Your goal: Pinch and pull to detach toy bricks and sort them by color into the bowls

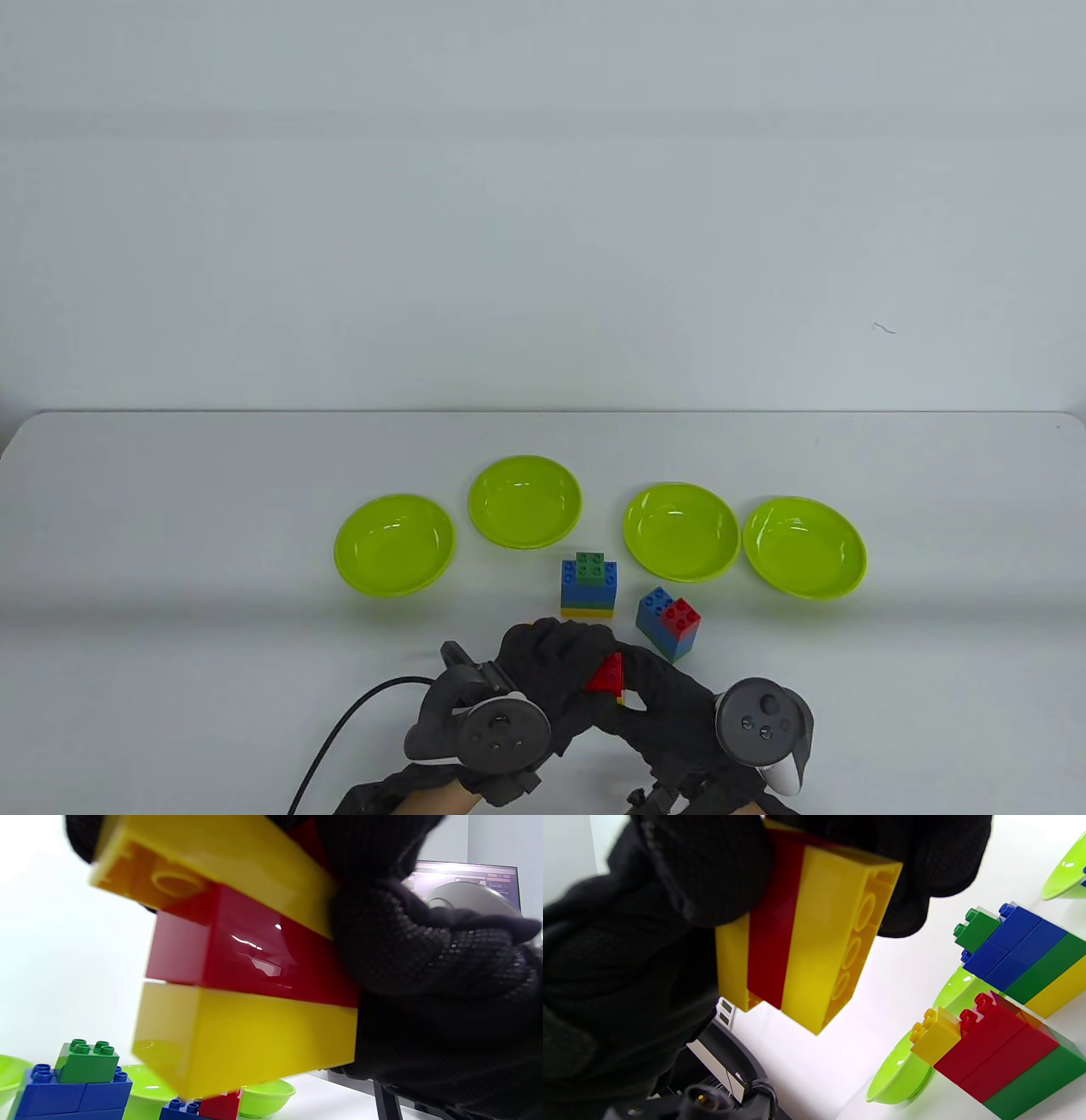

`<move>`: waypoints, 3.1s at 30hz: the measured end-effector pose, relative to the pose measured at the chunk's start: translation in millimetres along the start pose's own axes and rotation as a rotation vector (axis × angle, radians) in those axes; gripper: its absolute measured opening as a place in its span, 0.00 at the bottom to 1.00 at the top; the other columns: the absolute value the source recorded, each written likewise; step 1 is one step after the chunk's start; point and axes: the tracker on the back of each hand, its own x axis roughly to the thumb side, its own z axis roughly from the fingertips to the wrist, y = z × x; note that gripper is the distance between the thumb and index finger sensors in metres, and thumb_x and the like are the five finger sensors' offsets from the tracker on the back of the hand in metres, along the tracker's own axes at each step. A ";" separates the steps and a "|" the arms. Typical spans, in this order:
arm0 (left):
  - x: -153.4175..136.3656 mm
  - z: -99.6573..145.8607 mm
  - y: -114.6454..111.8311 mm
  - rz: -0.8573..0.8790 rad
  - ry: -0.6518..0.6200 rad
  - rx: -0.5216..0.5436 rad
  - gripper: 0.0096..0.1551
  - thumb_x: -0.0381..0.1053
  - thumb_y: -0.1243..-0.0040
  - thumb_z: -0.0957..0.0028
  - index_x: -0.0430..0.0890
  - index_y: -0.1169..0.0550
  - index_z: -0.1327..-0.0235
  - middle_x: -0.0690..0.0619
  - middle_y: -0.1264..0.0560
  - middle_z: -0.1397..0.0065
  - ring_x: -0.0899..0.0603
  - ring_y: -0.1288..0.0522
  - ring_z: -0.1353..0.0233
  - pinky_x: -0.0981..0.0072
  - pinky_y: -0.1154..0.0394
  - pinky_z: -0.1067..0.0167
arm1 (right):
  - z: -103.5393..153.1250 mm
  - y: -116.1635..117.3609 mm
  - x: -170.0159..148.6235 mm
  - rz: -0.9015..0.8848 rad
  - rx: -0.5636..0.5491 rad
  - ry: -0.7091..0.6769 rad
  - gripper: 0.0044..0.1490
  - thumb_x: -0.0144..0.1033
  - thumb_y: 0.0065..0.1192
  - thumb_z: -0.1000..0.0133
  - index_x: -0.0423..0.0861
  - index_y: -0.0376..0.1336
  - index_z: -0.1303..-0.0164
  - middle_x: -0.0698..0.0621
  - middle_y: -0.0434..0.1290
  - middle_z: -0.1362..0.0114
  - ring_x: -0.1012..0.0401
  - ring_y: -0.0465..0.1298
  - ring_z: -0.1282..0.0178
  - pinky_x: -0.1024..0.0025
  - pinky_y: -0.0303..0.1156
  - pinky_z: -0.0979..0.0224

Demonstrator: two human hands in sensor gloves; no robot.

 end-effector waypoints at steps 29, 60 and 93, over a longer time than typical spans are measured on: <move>-208.8 17.3 14.7 -0.170 0.684 -0.181 0.38 0.51 0.41 0.47 0.33 0.32 0.28 0.31 0.29 0.31 0.30 0.28 0.34 0.41 0.32 0.36 | 1.4 -29.4 -13.1 0.023 -0.064 0.042 0.39 0.44 0.68 0.50 0.41 0.63 0.29 0.40 0.73 0.29 0.45 0.76 0.32 0.46 0.67 0.26; -72.9 9.2 -8.8 0.524 0.206 -0.049 0.47 0.62 0.46 0.44 0.31 0.37 0.23 0.27 0.34 0.26 0.26 0.33 0.29 0.36 0.36 0.33 | 2.0 -29.9 -16.3 -0.096 -0.054 0.076 0.39 0.45 0.68 0.49 0.41 0.63 0.29 0.40 0.73 0.29 0.45 0.76 0.33 0.46 0.67 0.26; -47.2 8.1 -19.2 0.422 0.141 -0.041 0.37 0.55 0.42 0.49 0.31 0.27 0.34 0.31 0.24 0.39 0.32 0.23 0.41 0.40 0.29 0.41 | 5.9 -25.6 -17.9 -0.071 0.015 0.033 0.41 0.45 0.67 0.48 0.39 0.61 0.27 0.39 0.72 0.29 0.44 0.76 0.33 0.45 0.66 0.26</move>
